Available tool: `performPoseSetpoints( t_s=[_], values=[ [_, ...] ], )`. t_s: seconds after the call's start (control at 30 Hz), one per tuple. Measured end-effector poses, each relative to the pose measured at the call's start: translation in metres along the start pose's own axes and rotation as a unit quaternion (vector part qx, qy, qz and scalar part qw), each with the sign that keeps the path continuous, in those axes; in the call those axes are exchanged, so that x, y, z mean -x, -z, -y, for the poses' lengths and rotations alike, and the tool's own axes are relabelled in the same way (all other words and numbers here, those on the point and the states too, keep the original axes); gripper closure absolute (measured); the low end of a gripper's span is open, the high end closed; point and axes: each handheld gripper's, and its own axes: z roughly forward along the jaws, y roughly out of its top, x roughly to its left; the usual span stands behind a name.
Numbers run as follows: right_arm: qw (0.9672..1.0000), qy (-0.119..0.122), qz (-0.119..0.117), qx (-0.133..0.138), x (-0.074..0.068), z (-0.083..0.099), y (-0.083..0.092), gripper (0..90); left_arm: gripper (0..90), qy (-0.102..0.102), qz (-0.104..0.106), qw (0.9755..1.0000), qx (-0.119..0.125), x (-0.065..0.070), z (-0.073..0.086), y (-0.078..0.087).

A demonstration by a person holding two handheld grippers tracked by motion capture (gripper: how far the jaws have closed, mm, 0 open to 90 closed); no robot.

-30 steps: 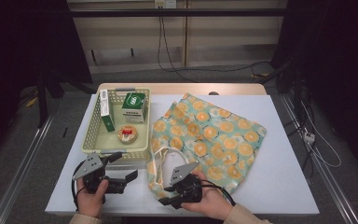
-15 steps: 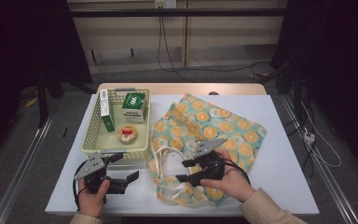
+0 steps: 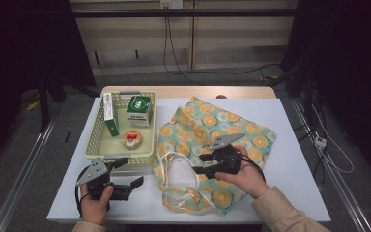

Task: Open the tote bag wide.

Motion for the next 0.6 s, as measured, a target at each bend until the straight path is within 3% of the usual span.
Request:
performPoseSetpoints(
  t_s=[0.2,0.37,0.43,0.5,0.53,0.6],
  values=[
    [0.998,0.036,-0.051,0.009,-0.041,-0.015,-0.012,46.9,4.5,0.002,0.0,1.0,-0.002,0.0,0.0,0.0],
    [0.9965,0.054,-0.063,-0.009,-0.064,-0.014,-0.034,46.7,4.5,0.002,0.001,1.0,-0.002,0.0,0.0,0.0],
    [0.9961,0.053,-0.067,-0.02,-0.065,-0.012,-0.044,54.7,4.5,0.002,0.001,1.0,-0.002,0.0,0.001,-0.001],
    [0.9946,0.055,-0.081,-0.036,-0.064,-0.009,-0.051,78.0,4.5,0.002,0.002,1.0,-0.003,0.0,0.0,0.0],
    [0.9929,0.051,-0.101,-0.037,-0.063,-0.008,-0.054,87.3,4.5,0.001,0.002,1.0,-0.002,0.0,0.0,0.0],
    [0.9926,0.051,-0.102,-0.04,-0.062,-0.008,-0.054,89.8,4.5,0.002,0.001,1.0,0.001,-0.001,0.0,0.0]
  ],
)
